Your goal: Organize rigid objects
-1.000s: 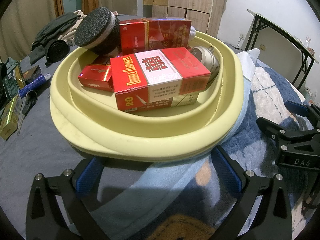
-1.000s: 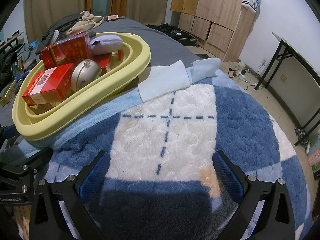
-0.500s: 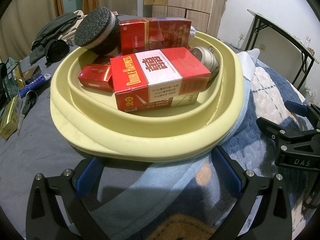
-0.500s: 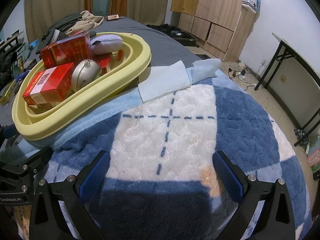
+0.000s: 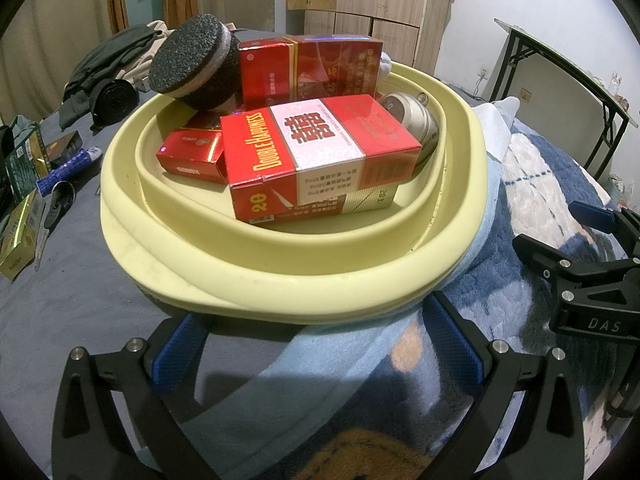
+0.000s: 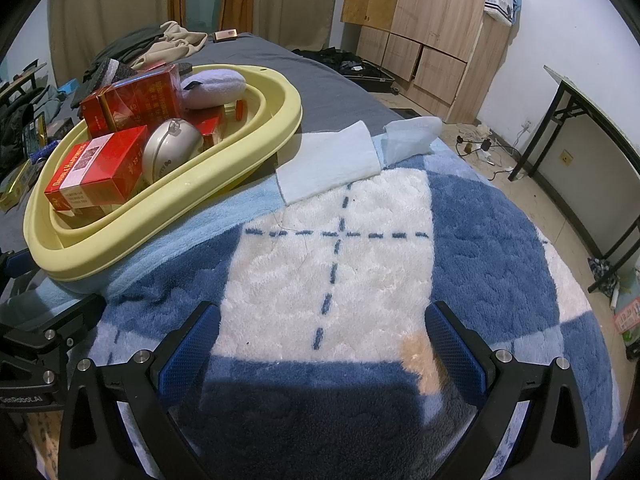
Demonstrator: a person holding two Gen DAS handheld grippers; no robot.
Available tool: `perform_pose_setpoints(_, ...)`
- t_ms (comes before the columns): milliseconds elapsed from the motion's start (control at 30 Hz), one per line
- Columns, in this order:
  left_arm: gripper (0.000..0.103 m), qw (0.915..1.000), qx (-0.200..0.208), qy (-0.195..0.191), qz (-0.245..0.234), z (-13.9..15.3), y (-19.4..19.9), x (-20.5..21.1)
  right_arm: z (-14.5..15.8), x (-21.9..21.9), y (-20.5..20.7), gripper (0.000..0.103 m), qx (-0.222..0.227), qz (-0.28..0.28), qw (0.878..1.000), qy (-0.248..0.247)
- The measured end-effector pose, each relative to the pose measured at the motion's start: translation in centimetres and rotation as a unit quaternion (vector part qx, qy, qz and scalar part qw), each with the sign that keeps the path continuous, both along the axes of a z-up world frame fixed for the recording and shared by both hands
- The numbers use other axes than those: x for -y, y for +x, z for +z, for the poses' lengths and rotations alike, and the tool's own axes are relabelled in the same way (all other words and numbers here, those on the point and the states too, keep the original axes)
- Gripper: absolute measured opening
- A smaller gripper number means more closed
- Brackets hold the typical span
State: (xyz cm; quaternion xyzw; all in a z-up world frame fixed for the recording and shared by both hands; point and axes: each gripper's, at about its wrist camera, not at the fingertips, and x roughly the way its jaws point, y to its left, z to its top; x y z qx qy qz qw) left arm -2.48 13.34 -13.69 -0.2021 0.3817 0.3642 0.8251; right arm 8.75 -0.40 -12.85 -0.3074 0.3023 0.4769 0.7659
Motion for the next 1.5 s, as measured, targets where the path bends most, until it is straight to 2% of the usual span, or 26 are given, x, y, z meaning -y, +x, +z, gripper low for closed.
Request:
perform_pose_setpoints(567,0.103,1.0,0.001,0.0,-0.001,0.1,-1.3,-0.1,0.1,0.0,0.7,0.103,0.001,0.0,1.0,0.0)
perform_pose_setpoints(1500,0.103,1.0,0.0,0.0,-0.001,0.1,-1.0,0.1,0.0,0.0,0.8,0.103,0.002,0.0,1.0,0.0)
